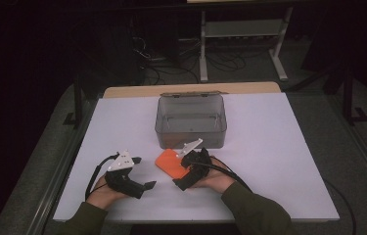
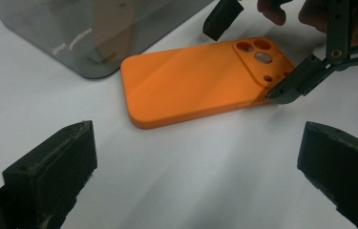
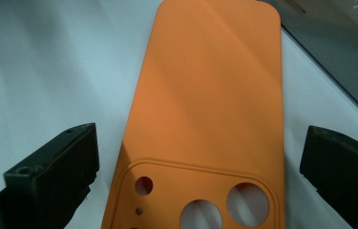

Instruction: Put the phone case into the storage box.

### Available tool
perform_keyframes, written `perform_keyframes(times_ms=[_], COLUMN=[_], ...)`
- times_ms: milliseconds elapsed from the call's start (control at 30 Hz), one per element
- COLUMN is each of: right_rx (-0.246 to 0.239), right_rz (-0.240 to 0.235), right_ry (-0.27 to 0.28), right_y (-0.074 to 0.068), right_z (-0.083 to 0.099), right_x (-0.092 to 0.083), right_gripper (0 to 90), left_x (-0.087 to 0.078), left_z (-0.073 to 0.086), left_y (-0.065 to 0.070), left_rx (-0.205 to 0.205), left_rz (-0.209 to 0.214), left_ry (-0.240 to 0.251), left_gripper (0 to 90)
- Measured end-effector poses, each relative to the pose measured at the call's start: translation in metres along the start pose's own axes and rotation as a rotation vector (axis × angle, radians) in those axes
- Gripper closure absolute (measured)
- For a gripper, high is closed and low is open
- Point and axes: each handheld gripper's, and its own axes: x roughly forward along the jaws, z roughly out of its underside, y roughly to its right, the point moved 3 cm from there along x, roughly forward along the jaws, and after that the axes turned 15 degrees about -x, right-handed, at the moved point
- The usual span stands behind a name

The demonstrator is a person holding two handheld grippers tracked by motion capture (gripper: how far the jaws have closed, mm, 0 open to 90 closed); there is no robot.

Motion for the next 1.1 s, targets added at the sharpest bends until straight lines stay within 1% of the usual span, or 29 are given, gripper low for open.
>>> perform_keyframes(times_ms=[133, 167, 300, 600, 900, 1100], right_rx=[-0.003, -0.010, -0.003, -0.008, -0.025, -0.026], right_rz=[-0.002, 0.000, -0.003, -0.004, 0.007, 0.020], right_ry=[-0.008, -0.010, -0.017, -0.035, -0.047, -0.050], right_y=[-0.0004, -0.0002, -0.0013, -0.0011, -0.0015, -0.0016], right_z=[0.0006, 0.0009, 0.0011, 0.0025, 0.0030, 0.0030], right_x=[0.0009, 0.0012, 0.0023, 0.0042, 0.0041, 0.0031], right_gripper=[0.0, 0.0, 0.0, 0.0, 0.0, 3.4], left_x=[-0.0002, -0.0002, -0.0002, -0.0002, -0.0001, -0.0004], left_z=[-0.0001, -0.0001, 0.0000, 0.0001, 0.0000, -0.0001], left_y=[0.0000, 0.0000, 0.0001, 0.0001, 0.0004, 0.0004], left_rx=[-0.001, -0.001, 0.000, 0.000, 0.002, 0.002], left_rz=[-0.001, -0.001, -0.001, -0.001, 0.000, 0.000], left_ry=[0.002, 0.003, 0.002, 0.003, 0.003, 0.004], left_gripper=[0.0, 0.0, 0.0, 0.0, 0.0, 0.0])
